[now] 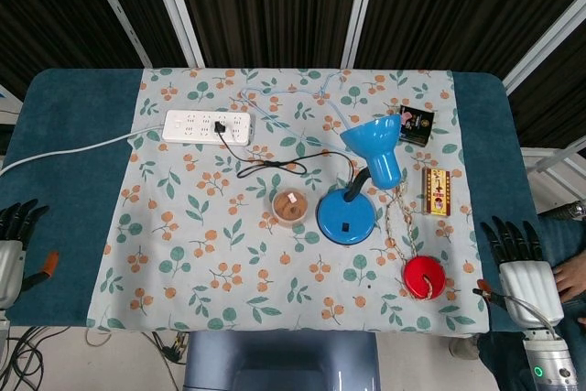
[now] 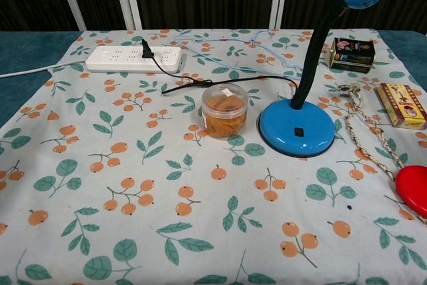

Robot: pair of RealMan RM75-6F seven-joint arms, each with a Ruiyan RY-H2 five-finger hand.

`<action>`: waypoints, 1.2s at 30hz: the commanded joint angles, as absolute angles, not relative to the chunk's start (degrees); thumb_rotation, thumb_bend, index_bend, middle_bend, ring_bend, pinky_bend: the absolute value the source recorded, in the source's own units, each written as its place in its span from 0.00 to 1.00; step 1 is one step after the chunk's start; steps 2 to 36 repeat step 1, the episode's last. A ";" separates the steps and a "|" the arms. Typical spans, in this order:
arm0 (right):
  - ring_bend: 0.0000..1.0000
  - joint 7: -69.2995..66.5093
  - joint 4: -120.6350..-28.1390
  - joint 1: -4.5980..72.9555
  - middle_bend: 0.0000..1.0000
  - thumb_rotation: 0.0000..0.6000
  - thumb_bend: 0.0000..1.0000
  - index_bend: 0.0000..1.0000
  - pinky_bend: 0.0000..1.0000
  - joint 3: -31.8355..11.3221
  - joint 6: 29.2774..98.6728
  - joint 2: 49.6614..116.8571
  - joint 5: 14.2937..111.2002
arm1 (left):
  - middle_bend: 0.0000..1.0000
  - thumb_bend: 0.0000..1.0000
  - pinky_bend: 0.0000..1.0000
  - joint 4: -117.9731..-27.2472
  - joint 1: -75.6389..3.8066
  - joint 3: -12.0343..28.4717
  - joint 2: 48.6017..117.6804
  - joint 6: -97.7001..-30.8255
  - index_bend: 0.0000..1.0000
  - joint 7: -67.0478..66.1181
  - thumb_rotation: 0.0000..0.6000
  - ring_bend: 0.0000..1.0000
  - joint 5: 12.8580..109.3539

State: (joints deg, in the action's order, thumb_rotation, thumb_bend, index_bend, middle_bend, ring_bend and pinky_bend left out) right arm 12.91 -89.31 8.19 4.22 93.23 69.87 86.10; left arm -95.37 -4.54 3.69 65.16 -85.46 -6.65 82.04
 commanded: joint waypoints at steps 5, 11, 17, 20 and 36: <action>0.08 13.02 -89.15 7.91 0.07 1.00 0.24 0.07 0.00 3.85 92.70 69.66 85.87 | 0.07 0.35 0.10 -95.33 -4.56 3.68 65.16 -85.43 0.15 -6.68 1.00 0.05 82.05; 0.08 13.02 -89.15 7.91 0.07 1.00 0.24 0.07 0.00 3.85 92.70 69.66 85.87 | 0.07 0.35 0.10 -95.33 -4.56 3.68 65.16 -85.43 0.15 -6.68 1.00 0.05 82.05; 0.08 13.02 -89.15 7.91 0.07 1.00 0.24 0.07 0.00 3.85 92.70 69.66 85.87 | 0.07 0.35 0.10 -95.33 -4.56 3.68 65.16 -85.43 0.15 -6.68 1.00 0.05 82.05; 0.08 13.02 -89.15 7.91 0.07 1.00 0.24 0.07 0.00 3.85 92.70 69.66 85.87 | 0.07 0.35 0.10 -95.33 -4.56 3.68 65.16 -85.43 0.15 -6.68 1.00 0.05 82.05; 0.08 13.02 -89.15 7.91 0.07 1.00 0.24 0.07 0.00 3.85 92.70 69.66 85.87 | 0.07 0.35 0.10 -95.33 -4.56 3.68 65.16 -85.43 0.15 -6.68 1.00 0.05 82.05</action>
